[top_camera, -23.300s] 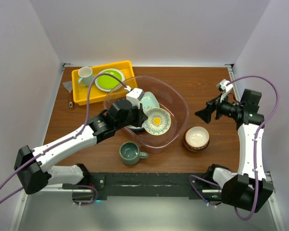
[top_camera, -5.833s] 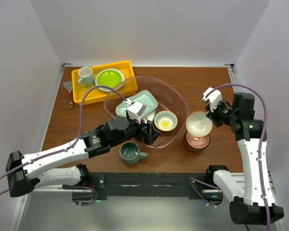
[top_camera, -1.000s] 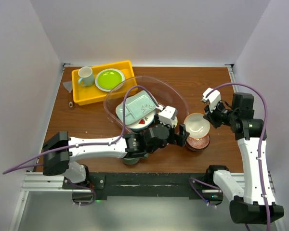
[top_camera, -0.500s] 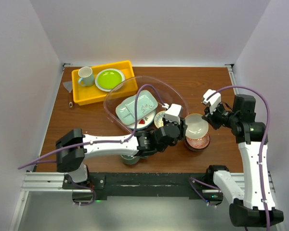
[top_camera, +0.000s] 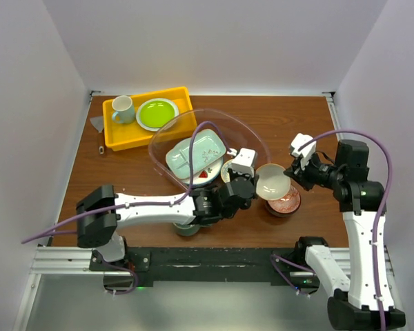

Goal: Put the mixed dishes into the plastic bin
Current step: Pick up the bowl from the center of the board, then place the bowl in the plastic bin.

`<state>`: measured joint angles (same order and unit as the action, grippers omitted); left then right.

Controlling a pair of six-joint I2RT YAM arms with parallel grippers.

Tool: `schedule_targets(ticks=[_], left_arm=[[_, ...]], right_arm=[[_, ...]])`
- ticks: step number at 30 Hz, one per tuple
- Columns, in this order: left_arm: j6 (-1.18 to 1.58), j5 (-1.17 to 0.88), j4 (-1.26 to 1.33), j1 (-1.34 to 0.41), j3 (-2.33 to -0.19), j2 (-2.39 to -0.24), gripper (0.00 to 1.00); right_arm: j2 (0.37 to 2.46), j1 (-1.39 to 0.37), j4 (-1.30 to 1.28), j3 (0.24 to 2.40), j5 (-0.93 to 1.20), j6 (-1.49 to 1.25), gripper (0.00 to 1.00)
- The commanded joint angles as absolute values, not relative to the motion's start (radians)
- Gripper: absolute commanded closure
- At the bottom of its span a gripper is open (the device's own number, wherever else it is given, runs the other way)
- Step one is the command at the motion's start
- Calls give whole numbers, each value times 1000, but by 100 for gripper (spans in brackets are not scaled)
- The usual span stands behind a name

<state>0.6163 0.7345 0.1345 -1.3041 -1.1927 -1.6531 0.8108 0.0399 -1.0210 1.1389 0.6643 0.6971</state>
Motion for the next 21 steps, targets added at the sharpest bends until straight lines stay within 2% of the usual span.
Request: schedule_targets(ticks=[1,3,4,6,7,12,14,21], left_arm=[[591,782,271,-1310,-1129,-1519,100],[586,776,294,-1309,-1095,-1476,100],[586,776,310,-1307,-1088,-1464,100],[592,773,319,-1307,-1065,-1431,100],[597,773,321,-1304,-1059,-1421,100],[609,767,318,-1286,-1008,-1339,100],[611,756,311,-1272,-988,-1306,100],[606,736,262,-1224,-924,-1209,100]], right_arm=[[796,43,-997,1177,715,729,89],[798,43,-994,1178,729,723,75],[798,41,-996,1181,742,718,64],[802,41,-1000,1192,756,716,48],[805,41,-1002,1196,762,713,35],[810,43,-1023,1242,807,693,7],[818,44,-1032,1261,827,675,2],[824,61,-993,1322,776,546,2]])
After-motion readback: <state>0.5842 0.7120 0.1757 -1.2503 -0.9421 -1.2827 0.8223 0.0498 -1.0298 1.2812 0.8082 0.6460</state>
